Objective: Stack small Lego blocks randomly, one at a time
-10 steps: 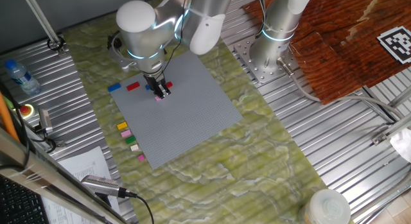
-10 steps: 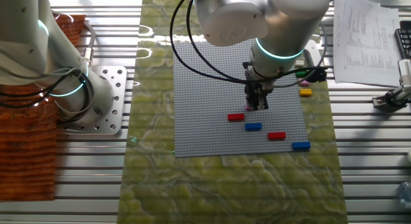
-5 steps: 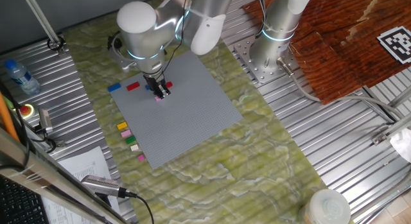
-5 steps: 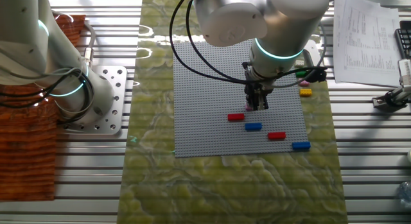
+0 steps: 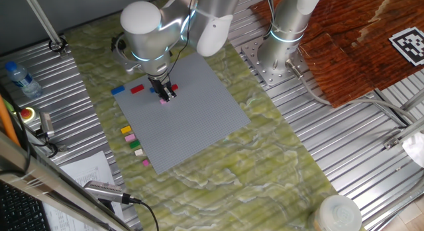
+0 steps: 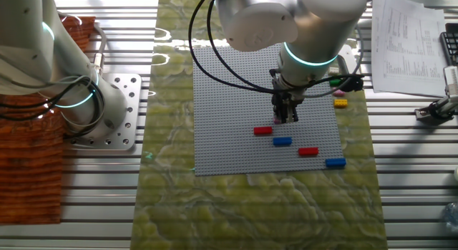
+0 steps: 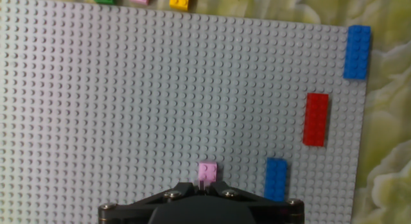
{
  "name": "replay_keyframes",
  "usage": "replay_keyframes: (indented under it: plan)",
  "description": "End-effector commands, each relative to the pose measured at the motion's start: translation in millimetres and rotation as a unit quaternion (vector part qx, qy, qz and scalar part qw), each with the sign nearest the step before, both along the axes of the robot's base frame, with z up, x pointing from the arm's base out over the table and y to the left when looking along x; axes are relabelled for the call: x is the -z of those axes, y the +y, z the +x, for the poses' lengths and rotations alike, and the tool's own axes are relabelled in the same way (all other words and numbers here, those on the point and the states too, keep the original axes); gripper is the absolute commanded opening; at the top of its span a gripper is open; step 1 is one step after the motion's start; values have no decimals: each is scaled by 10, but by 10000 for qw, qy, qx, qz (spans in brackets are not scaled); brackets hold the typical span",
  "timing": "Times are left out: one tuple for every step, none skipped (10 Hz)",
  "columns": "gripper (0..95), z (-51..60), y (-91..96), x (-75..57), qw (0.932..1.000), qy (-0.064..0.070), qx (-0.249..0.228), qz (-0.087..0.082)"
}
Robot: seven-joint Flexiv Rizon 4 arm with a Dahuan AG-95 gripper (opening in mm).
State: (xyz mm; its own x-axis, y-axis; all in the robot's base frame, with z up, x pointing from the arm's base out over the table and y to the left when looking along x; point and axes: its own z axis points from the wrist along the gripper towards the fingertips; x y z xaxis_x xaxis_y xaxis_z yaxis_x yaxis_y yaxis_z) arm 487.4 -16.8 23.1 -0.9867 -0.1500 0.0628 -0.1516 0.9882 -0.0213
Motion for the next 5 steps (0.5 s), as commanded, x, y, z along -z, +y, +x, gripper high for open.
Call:
replay_keyframes:
  plan:
    - [0, -28, 14, -175, 10000, -47, 40, -9]
    - [0, -44, 26, -226, 9999, -45, 149, -30]
    - [0, -57, 34, -258, 9998, -53, 194, -52]
    - [0, -76, 46, -302, 9996, -76, 283, -61]
    - [0, -92, 53, -323, 9995, -85, 292, -59]
